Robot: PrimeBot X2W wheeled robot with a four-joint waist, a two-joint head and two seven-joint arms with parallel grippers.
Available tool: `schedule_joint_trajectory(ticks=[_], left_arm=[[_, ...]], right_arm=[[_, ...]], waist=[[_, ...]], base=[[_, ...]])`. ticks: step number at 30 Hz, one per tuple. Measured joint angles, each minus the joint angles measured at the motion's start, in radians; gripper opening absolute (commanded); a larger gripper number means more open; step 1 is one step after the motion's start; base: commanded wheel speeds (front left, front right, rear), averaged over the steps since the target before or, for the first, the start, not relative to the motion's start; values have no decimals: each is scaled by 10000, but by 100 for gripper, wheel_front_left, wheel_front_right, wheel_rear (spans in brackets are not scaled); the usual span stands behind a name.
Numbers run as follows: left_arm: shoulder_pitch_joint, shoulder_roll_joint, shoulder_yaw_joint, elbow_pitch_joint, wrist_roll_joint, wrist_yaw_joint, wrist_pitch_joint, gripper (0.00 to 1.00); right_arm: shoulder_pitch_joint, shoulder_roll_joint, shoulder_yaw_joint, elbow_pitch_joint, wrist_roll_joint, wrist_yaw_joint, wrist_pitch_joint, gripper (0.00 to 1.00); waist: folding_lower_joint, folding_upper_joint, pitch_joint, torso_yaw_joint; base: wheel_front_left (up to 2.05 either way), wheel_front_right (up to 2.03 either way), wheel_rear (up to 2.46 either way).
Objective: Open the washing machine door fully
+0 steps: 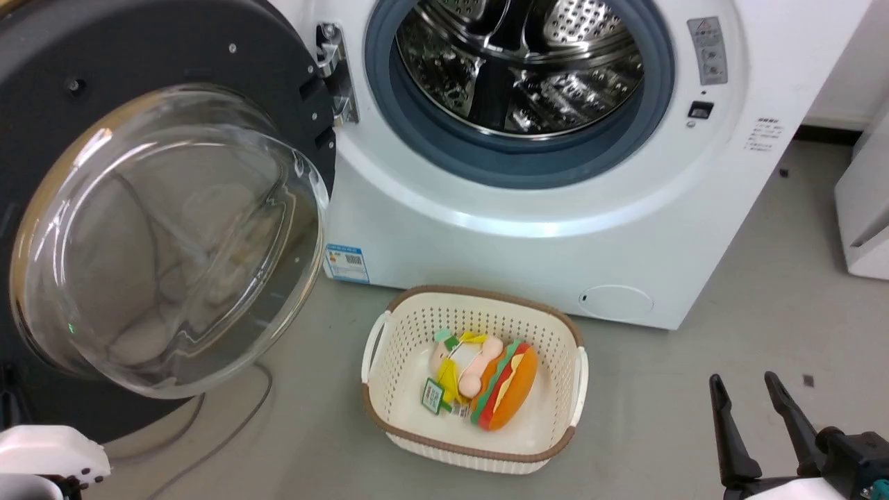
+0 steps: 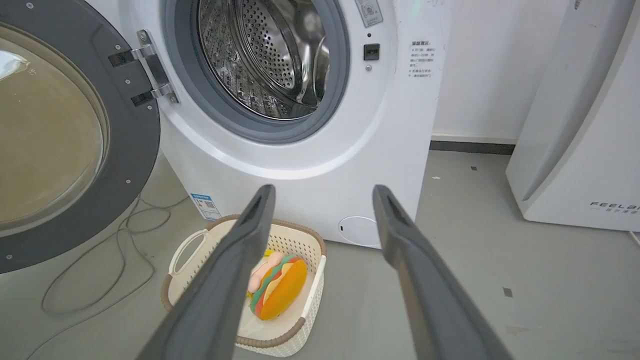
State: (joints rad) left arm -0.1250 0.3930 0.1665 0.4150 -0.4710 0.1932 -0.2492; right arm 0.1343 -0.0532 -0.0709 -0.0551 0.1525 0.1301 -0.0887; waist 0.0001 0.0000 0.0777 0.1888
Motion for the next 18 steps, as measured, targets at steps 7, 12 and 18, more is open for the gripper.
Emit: schedule_joint_trajectory(ticks=[7,12,18], left_arm=[[860,-548,-104,-614,520,21,-71,0],[2149,-1264,-362,-1778,897,211,-71,19],[3123,-1950,-1129,-2894,1321,280,-71,100]], right_arm=[[110,0,77,88,-61,0,-13,100],[233,0,142,88,-33,0,-13,100],[261,0,184,27,-104,0,59,100]], waist=[[0,0,-634,-132],[-1,0,-1031,-301],[-1,0,-1228,-445]], base=[[0,0,0],[0,0,0],[0,0,0]])
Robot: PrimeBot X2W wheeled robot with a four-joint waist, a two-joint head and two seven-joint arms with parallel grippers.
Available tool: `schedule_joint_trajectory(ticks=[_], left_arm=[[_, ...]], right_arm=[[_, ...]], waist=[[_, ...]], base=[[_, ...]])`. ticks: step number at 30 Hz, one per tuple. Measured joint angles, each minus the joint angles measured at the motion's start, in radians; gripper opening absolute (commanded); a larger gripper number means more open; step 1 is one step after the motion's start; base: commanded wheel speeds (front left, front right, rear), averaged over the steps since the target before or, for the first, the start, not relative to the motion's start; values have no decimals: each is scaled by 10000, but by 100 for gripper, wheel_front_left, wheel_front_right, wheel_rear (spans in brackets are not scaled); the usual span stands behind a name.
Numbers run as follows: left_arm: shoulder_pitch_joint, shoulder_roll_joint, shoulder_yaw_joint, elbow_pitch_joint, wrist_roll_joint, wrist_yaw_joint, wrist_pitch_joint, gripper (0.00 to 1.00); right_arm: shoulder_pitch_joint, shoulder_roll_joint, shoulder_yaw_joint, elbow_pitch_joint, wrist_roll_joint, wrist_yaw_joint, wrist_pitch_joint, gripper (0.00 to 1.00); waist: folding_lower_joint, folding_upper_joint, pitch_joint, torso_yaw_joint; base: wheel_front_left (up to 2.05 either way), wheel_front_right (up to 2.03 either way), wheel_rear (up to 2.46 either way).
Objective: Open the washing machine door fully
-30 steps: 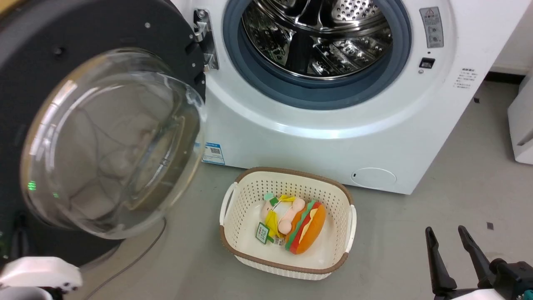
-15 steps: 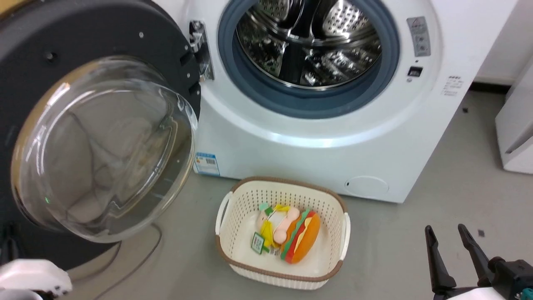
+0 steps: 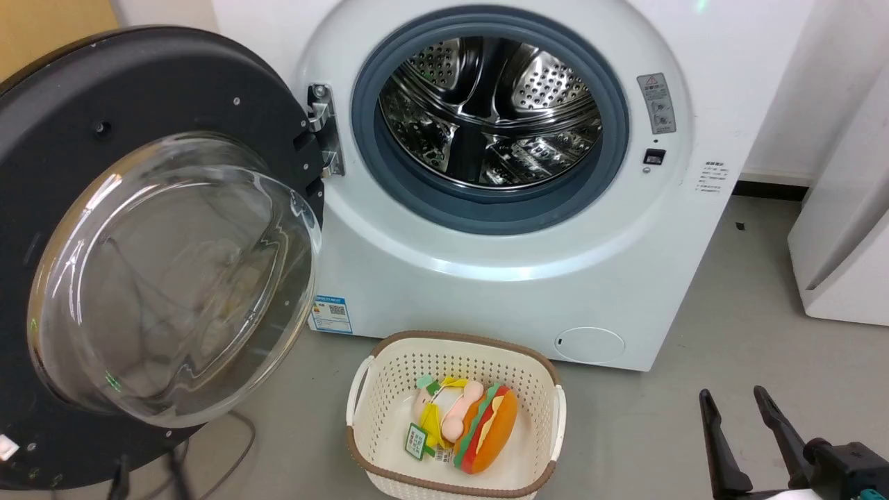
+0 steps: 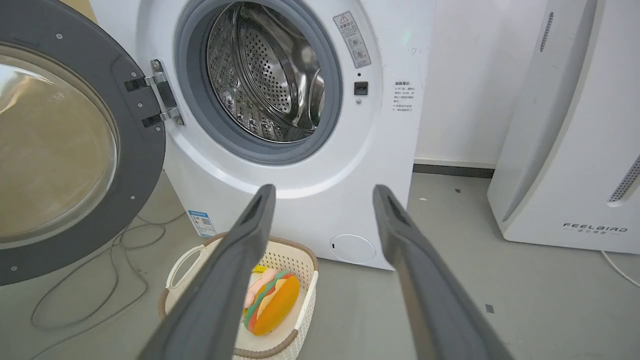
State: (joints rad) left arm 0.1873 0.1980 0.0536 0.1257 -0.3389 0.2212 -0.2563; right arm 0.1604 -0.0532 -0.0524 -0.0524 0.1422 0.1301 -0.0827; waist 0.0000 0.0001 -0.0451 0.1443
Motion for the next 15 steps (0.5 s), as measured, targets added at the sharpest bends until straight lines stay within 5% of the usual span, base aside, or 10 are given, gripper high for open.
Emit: schedule_joint_trajectory(ticks=[15], left_arm=[[-337,-525,-2211,-525,1193,-374,196,100]], right_arm=[[115,0,71,-221,-282,0,424,100]], waist=[[0,0,-92,-919]], base=[[0,0,0]])
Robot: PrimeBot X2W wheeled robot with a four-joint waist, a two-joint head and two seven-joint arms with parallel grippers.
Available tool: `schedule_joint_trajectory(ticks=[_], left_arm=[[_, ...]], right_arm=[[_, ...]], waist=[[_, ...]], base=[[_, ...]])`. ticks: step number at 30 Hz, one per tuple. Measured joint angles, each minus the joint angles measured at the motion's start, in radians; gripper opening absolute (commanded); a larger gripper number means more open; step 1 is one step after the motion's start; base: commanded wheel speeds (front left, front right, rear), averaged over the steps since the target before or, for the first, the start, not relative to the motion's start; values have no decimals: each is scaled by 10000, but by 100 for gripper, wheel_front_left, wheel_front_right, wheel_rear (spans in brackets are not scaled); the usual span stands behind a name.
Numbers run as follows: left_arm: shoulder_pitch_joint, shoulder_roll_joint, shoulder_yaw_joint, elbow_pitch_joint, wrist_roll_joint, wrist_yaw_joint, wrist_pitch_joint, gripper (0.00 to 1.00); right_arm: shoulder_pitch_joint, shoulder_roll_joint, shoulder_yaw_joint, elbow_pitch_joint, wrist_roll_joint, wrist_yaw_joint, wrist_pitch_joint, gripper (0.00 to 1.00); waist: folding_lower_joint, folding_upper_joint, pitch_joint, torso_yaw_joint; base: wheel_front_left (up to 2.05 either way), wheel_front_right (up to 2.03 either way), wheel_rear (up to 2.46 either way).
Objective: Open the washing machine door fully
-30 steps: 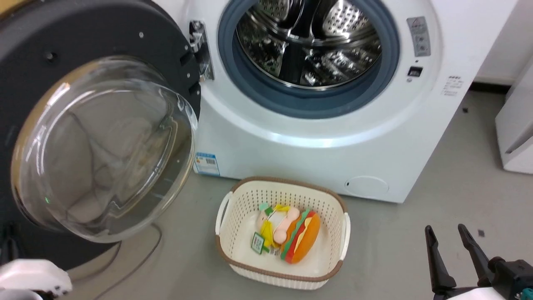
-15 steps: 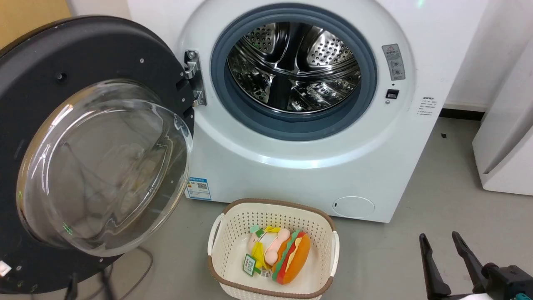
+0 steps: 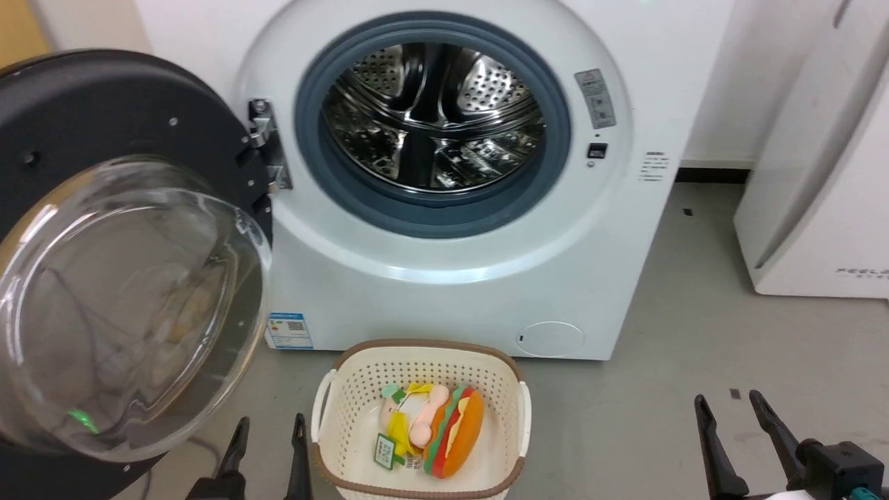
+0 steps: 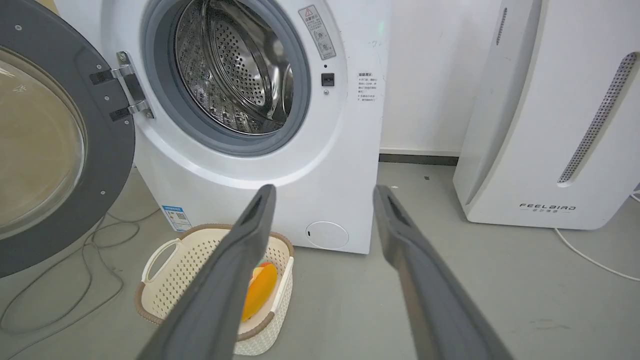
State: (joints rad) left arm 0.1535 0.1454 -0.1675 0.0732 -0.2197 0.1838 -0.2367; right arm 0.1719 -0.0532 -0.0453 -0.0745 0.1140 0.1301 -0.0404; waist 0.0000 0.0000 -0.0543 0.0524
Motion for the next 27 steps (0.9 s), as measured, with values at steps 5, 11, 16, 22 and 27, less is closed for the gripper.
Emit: schedule_joint_trajectory(ticks=[5,11,16,22,27], left_arm=[[-400,19,-244,307,186,-104,42,100],[-505,79,-357,499,278,-98,79,100],[-505,128,-359,537,228,-100,150,100],[-500,130,-384,537,232,-109,169,0],[-501,105,-332,520,253,-128,251,0]], right_arm=[[36,0,-4,-33,-163,0,50,100],[48,0,29,-33,-157,0,92,100],[50,0,121,15,-69,0,56,100],[42,0,132,50,-77,0,35,0],[30,0,140,54,-88,0,36,0]], waist=[[0,0,18,-474],[0,1,113,-833],[0,1,222,-899],[0,1,256,-891],[0,0,268,-877]], base=[[0,0,0],[0,0,0],[0,0,0],[0,0,0],[0,0,0]])
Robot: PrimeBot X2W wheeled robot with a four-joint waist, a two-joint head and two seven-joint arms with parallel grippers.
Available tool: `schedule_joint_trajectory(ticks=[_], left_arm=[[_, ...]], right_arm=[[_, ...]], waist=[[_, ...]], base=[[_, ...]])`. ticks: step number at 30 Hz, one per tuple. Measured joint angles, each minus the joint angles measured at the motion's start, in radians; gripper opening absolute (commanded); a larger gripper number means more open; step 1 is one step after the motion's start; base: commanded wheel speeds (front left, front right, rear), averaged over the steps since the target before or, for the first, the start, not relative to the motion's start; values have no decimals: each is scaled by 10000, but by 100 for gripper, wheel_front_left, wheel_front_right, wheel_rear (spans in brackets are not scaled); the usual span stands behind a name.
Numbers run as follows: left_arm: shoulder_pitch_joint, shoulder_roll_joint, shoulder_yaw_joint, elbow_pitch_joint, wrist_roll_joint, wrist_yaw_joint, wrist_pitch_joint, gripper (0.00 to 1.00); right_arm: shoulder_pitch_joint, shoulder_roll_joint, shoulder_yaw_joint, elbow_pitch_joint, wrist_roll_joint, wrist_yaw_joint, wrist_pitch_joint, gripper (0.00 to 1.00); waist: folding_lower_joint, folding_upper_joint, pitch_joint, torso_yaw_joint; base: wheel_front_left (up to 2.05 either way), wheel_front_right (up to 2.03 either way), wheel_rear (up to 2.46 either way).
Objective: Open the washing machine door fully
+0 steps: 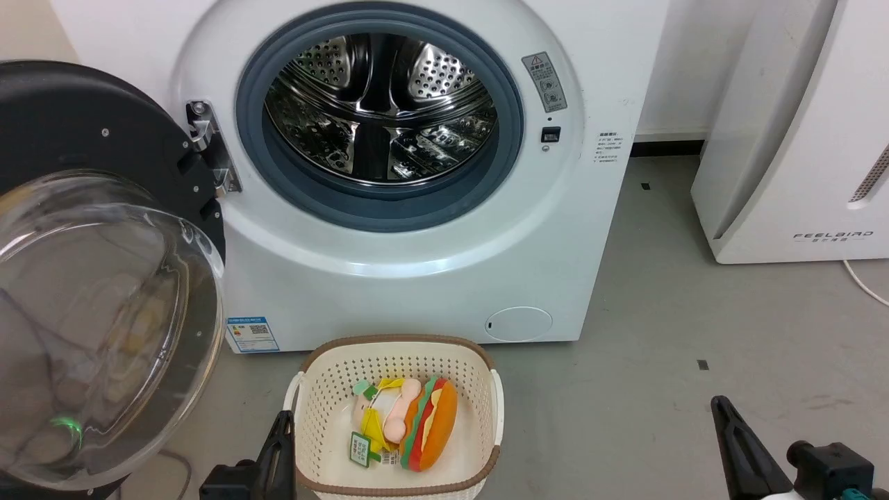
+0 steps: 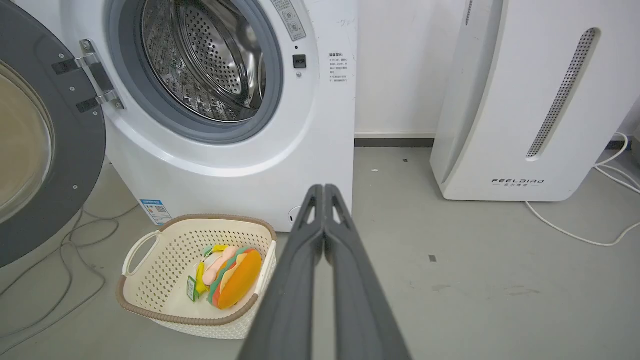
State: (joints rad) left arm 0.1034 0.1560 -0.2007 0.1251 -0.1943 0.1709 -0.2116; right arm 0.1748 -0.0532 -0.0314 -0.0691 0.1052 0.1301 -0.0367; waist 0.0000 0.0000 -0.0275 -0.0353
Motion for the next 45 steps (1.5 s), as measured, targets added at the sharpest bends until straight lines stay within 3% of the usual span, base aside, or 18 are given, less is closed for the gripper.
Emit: schedule_joint_trajectory(ticks=[45], left_arm=[[-256,-408,742,-433,702,-619,792,0]], right_arm=[[-539,0,100,255,-291,0,146,0]], waist=[[0,0,102,134]], base=[[0,0,0]])
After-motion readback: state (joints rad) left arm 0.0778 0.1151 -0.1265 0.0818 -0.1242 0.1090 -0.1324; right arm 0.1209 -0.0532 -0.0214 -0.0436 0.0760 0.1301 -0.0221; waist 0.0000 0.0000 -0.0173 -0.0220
